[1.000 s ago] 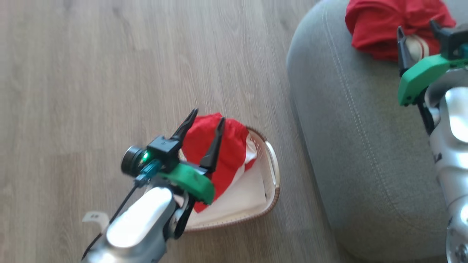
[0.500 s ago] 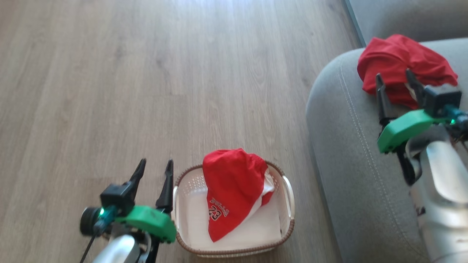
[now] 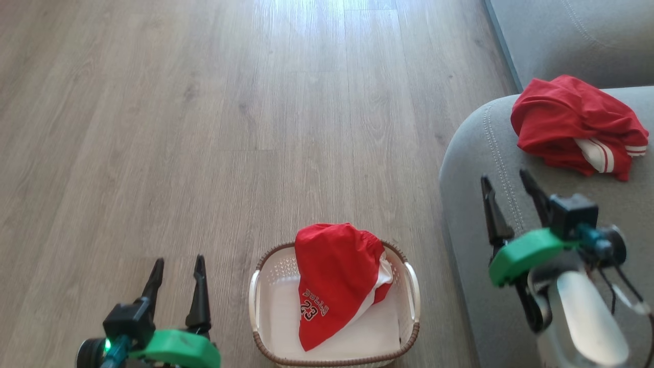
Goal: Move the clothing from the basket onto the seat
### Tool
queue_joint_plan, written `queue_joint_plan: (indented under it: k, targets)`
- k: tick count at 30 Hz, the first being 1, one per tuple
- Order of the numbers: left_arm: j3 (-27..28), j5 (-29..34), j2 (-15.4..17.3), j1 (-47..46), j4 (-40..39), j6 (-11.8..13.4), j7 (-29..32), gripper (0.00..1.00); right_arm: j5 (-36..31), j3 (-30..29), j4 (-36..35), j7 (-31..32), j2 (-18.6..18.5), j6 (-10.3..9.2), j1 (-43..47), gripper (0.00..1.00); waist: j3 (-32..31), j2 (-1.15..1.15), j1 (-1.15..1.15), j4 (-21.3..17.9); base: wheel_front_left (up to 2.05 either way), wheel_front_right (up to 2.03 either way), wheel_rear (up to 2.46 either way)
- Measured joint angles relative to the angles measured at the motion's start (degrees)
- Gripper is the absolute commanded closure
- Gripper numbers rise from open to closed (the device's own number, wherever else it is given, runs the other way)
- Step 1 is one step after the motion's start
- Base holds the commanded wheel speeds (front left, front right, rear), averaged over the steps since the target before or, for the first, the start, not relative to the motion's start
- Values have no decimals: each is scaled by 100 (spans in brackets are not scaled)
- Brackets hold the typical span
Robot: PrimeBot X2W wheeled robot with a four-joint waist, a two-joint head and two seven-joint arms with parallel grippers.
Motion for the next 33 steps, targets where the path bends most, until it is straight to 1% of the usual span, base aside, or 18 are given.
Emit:
queue_joint_plan:
  k: [7,15,21,26,33]
  targets:
    - [212,138,-13,393,-164,-9,0,0,289,234,-452,51,24,0,638,0,-55,0,0,41,0,0,0]
    - [299,207,-80,611,-145,-116,0,0,570,238,-736,-18,43,0,1076,0,-107,0,0,81,0,0,0]
    - [407,281,-132,645,-119,-169,0,0,612,264,-782,-62,49,0,1328,0,-150,0,0,57,0,0,0]
    - [563,305,-158,808,-85,-199,0,0,612,299,-794,-77,52,0,1344,0,-177,0,0,-1,0,0,0]
    - [621,397,-200,865,-49,-244,0,0,655,300,-794,-93,54,0,1406,0,-207,0,0,-33,0,0,0]
